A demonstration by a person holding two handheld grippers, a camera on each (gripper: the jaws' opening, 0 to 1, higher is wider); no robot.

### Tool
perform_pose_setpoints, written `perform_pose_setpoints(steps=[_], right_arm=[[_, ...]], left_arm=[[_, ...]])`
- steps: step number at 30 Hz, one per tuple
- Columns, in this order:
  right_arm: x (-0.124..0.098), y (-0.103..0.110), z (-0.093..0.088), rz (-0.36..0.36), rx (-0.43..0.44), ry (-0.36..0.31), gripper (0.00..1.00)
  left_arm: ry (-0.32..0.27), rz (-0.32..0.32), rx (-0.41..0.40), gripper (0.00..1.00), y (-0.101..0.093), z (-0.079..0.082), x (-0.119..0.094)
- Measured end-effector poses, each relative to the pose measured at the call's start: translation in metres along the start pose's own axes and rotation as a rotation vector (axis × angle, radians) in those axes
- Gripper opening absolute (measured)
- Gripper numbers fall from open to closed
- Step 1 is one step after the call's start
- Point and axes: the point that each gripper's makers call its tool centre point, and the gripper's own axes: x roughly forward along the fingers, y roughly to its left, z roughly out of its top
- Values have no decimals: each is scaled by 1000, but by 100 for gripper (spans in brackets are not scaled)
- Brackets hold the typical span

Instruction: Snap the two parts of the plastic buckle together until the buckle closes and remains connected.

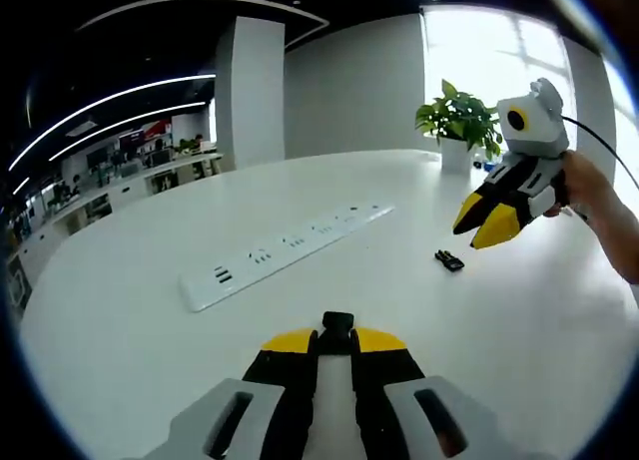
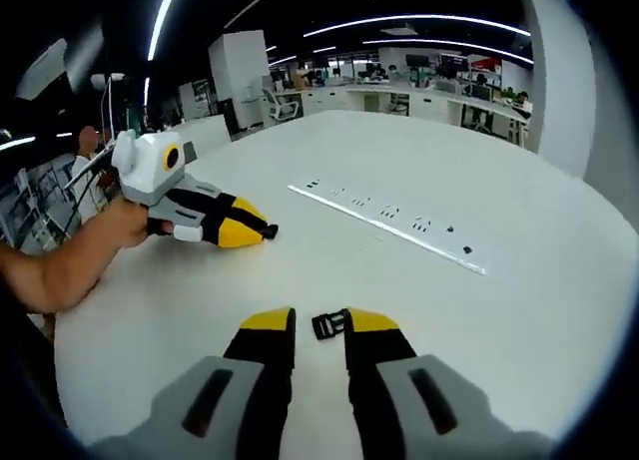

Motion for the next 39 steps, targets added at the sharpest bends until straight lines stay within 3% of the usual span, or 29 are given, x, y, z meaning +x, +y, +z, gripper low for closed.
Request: perform_pose_setpoints(steps=[2,5,8,10,12,13,14,16,18,20,23,25,29,34,39], right_arm=[[-4,-3,5,-50,81,-4,34],[-7,-8,6,-144,191,-45,27],[-8,-13,-8,-273,258,-73,30],[-11,-12,-12,-353,239,-105,31],[-15,-8,-13,-410,283,-158,34],[-20,-5,-12,-463,315,-220,35],[-20,0,-13,-480,301,-227,34],[-30,4,-11,-584,271,-284,35],[-29,7,-9,-635,268,-311,45],[-25,11,-7,-660,296,-340,48],[-13,7,-7,-681,321,-351,36],[-8,6,-10,-713,353,-358,36],[1,8,-12,-761,332,-344,32],[9,10,-14,-753,350,-339,33],[9,12,-17,-765,333,-323,27]], left_arm=[[-6,-9,-5,12,-2,0,1],[-11,-16,-5,12,-3,0,1],[-11,-14,1,12,-8,-3,-5],[-14,-14,4,12,-8,-4,-6],[-19,-3,12,12,-6,-5,-8],[-19,-4,13,12,-6,-5,-8],[-17,-4,16,12,-6,-6,-9],[-16,0,25,12,-6,-7,-11],[-16,3,31,12,-7,-6,-12],[-16,3,35,12,-8,-6,-13],[-15,8,49,12,-11,-6,-16],[-14,14,65,12,-12,-6,-18],[-15,13,69,12,-13,-7,-20],[-17,7,59,12,-12,-5,-18],[-21,11,57,12,-3,-1,-16]])
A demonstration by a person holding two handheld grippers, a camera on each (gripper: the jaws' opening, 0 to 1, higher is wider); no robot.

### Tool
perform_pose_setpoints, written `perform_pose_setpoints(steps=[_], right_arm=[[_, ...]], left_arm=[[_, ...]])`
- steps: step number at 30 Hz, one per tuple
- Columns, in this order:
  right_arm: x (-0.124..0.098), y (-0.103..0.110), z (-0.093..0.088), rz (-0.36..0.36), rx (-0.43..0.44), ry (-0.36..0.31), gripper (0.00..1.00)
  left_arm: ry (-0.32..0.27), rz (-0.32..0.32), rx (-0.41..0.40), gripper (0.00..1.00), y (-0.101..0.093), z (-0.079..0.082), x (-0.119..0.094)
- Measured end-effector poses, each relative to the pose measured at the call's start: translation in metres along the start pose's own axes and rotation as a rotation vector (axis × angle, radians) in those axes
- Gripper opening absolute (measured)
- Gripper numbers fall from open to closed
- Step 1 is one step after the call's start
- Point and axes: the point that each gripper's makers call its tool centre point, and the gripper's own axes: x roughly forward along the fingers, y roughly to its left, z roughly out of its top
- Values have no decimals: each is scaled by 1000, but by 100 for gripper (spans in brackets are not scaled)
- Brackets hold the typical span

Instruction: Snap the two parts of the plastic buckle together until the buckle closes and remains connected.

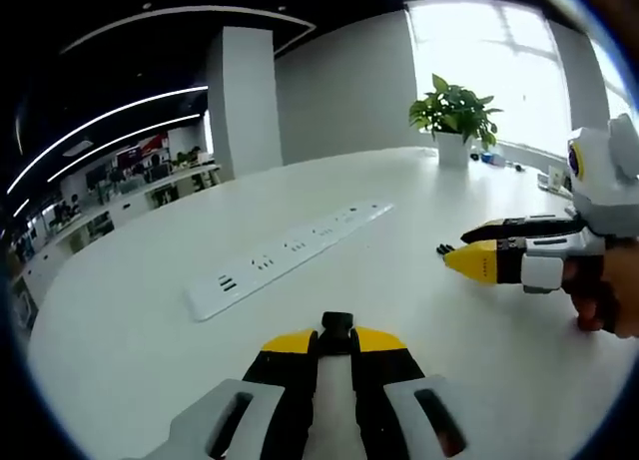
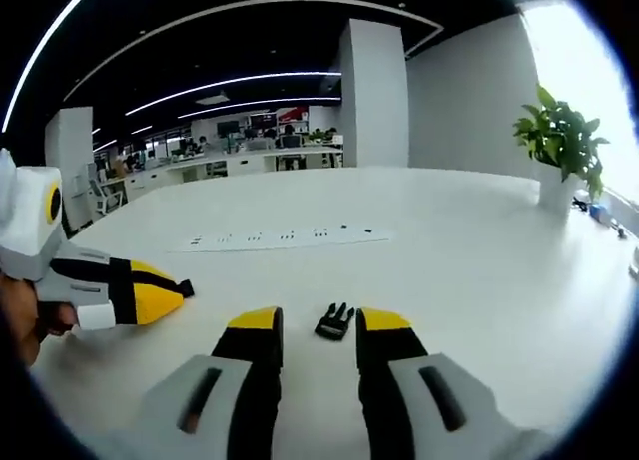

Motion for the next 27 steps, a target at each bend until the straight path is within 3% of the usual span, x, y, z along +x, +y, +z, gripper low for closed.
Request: perform_pose_setpoints(steps=[4,9,19,24,27], right_arm=[[3,1,-3,5,-9,13,34],[14,0,-4,-5,-34,30,30],[10,-1,-6,-18,-54,37,27],[6,-1,-9,-25,-74,50,15],[7,-5,-8,-24,-71,49,15]], left_arm=[[2,6,17,12,1,0,1],[2,15,33,12,3,0,2],[1,18,54,12,5,0,3],[0,18,55,12,4,-1,2],[0,18,55,12,4,-3,1]])
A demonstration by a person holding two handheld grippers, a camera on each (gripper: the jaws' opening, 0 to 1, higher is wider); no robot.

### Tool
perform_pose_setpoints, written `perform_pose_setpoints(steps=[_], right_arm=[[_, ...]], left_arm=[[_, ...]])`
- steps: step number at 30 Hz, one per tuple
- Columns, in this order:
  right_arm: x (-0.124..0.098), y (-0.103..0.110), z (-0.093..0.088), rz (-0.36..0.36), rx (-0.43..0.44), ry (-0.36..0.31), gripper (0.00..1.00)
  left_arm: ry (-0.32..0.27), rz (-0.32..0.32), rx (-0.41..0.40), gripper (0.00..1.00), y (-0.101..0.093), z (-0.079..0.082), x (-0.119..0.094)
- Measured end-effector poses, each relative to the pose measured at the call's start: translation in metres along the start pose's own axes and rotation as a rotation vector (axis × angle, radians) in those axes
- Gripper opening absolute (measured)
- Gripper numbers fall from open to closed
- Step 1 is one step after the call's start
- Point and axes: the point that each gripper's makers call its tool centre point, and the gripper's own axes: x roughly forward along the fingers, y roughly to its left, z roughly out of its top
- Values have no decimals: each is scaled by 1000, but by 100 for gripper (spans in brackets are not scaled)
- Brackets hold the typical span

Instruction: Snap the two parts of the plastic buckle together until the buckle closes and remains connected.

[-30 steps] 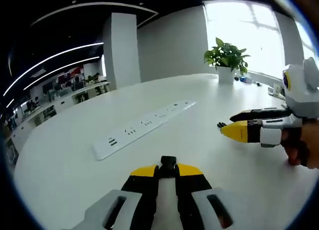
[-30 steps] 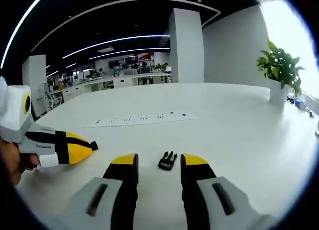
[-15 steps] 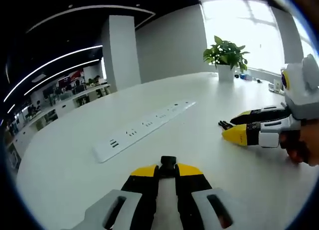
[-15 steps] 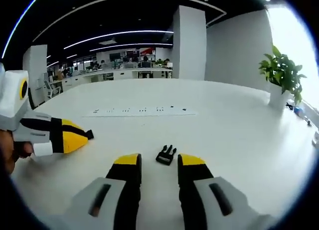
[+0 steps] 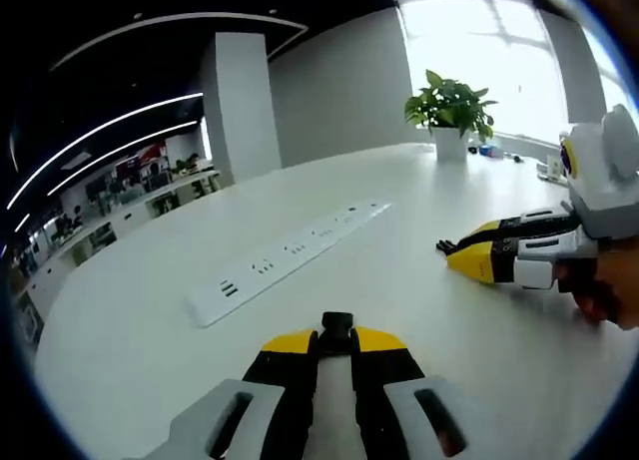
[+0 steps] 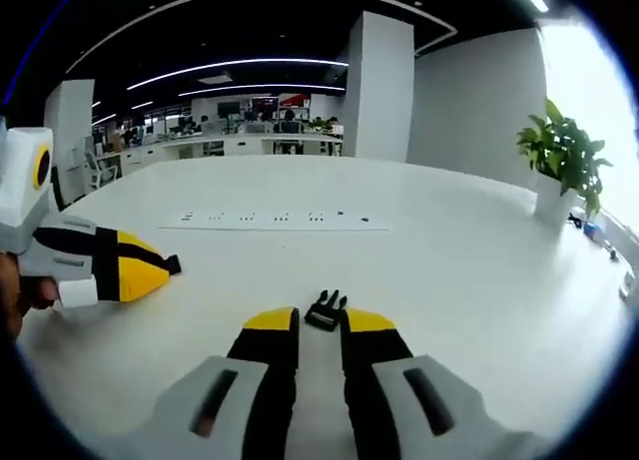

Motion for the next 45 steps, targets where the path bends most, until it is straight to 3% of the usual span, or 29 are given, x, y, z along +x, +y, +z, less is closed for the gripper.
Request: perform_pose_setpoints(steps=[10,12,16,17,19,21,24,27,41,45], right_arm=[[6,-3,4,38,34,-13,13],[8,-3,7,39,81,-25,23],[15,8,10,41,79,-19,51],[17,8,10,30,69,-14,50],[18,3,6,1,11,17,39],[13,12,2,-1,26,12,36],[11,7,2,-18,8,7,35],[8,8,1,-2,1,6,25],[14,2,1,18,46,12,22],[20,0,4,18,27,5,15]], left_arm=[[-1,-4,-6,12,0,-1,-1],[-1,-4,-7,12,1,-1,-1],[0,-4,-6,12,6,-1,5],[0,-4,-5,12,7,0,5],[0,-4,-6,12,6,0,5],[1,-4,-6,12,8,0,7],[0,-4,-8,12,6,0,4],[-1,-3,-8,12,4,0,2],[-3,1,-10,12,8,3,7],[-4,2,-10,12,9,4,8]])
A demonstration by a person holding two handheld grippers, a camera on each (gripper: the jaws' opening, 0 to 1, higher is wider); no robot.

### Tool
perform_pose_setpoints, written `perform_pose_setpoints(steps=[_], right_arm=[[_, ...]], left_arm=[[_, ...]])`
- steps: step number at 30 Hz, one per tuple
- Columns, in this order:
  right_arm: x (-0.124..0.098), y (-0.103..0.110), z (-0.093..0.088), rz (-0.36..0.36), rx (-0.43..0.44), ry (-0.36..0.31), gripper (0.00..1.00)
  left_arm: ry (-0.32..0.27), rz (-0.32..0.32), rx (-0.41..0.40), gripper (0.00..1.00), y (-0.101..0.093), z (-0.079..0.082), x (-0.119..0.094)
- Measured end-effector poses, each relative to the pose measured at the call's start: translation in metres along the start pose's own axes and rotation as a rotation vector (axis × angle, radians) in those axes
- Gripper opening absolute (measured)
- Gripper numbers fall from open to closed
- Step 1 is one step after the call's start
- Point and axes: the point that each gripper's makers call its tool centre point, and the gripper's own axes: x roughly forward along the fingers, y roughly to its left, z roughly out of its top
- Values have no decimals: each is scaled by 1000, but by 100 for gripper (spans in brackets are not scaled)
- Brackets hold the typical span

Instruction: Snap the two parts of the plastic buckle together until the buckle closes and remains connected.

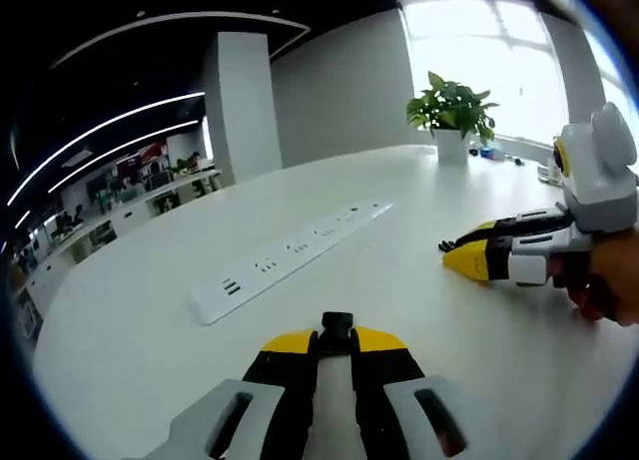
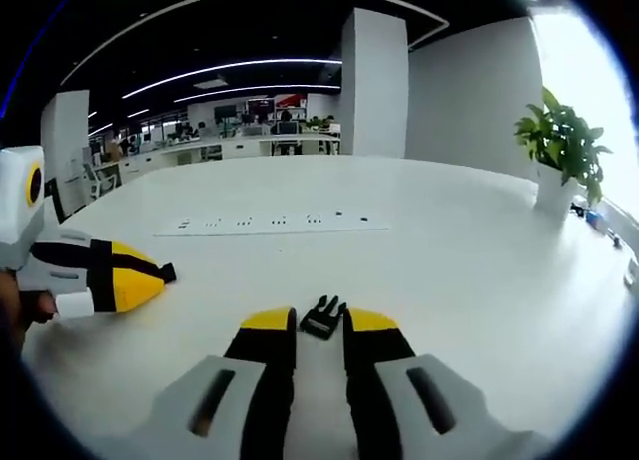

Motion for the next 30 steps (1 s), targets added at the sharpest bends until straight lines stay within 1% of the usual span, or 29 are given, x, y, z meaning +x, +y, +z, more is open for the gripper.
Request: perform_pose_setpoints(steps=[4,12,15,16,17,18,19,20,21,22,23,24,25,26,27,28,30], right_arm=[[-8,1,-2,4,1,-8,12],[-16,2,-4,19,10,-15,12],[-13,0,0,30,25,-25,12],[-13,2,1,42,26,-34,12],[-15,5,3,67,45,-42,12],[-16,6,9,93,44,-85,12],[-18,0,8,85,21,-80,12],[-18,0,11,113,-9,-102,11],[-19,-4,12,126,-16,-122,11],[-18,-12,7,110,-28,-86,11],[-18,-15,9,129,-15,-102,11],[-19,-17,15,158,10,-137,11],[-20,-24,12,138,-5,-114,11],[-20,-29,13,137,-11,-112,11],[-20,-26,17,181,-2,-130,11],[-20,-25,20,214,-1,-134,11],[-19,-23,26,271,-45,-140,11]], left_arm=[[-2,-3,-2,12,-1,0,0],[-2,-5,-1,12,-1,1,1],[-3,-5,0,12,-3,0,-1],[-3,-5,1,12,-3,0,-1],[-3,-5,2,12,-3,0,-1],[-4,-6,2,12,-2,0,-1],[-5,-6,2,12,-2,0,-1],[-7,-7,1,12,-1,0,-1],[-8,-9,-1,12,0,0,0],[-9,-10,-2,12,1,0,0],[-9,-12,-4,12,2,-2,0],[-8,-12,-5,12,2,-2,0],[-7,-10,-2,12,3,-2,1],[-5,-9,3,12,2,-2,0],[-4,-6,9,12,0,-2,-1],[-3,-4,15,12,0,-3,-2],[-5,-4,18,11,3,-4,-2]])
